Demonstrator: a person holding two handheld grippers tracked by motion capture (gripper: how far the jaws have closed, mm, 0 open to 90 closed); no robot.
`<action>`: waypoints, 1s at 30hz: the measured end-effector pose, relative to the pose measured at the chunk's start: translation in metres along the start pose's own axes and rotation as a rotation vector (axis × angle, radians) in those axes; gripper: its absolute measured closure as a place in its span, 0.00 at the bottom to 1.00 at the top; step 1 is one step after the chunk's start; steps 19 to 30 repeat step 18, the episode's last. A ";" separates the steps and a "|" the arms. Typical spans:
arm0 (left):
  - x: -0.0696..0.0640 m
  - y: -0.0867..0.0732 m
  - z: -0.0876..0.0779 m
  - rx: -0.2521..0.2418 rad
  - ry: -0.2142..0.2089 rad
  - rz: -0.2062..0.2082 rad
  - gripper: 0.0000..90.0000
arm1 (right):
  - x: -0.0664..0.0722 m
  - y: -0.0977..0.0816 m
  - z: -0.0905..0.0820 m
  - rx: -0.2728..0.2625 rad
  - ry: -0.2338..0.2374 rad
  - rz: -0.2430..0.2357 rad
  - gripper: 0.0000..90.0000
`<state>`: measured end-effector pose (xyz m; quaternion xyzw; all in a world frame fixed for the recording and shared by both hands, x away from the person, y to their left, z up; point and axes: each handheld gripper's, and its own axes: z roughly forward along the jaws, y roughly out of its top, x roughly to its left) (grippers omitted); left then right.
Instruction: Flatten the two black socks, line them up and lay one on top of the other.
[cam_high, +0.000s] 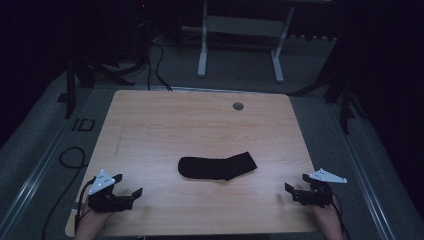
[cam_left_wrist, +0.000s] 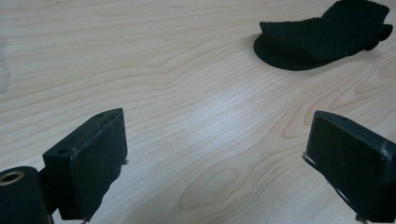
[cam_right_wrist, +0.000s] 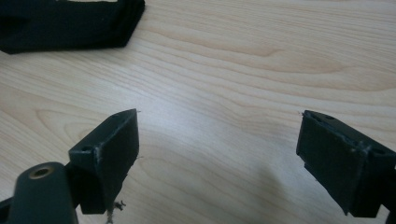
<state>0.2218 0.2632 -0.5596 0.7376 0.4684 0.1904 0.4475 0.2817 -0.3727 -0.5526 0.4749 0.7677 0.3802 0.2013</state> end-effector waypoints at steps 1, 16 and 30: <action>0.000 -0.001 -0.001 -0.006 0.003 -0.002 0.06 | 0.000 -0.001 -0.001 -0.001 -0.001 -0.002 0.14; 0.014 -0.007 -0.022 -0.148 0.060 -0.028 0.07 | -0.006 -0.007 -0.006 -0.093 -0.043 0.002 0.14; 0.013 -0.008 -0.021 -0.147 0.061 -0.024 0.07 | -0.005 -0.007 -0.005 -0.089 -0.042 -0.006 0.14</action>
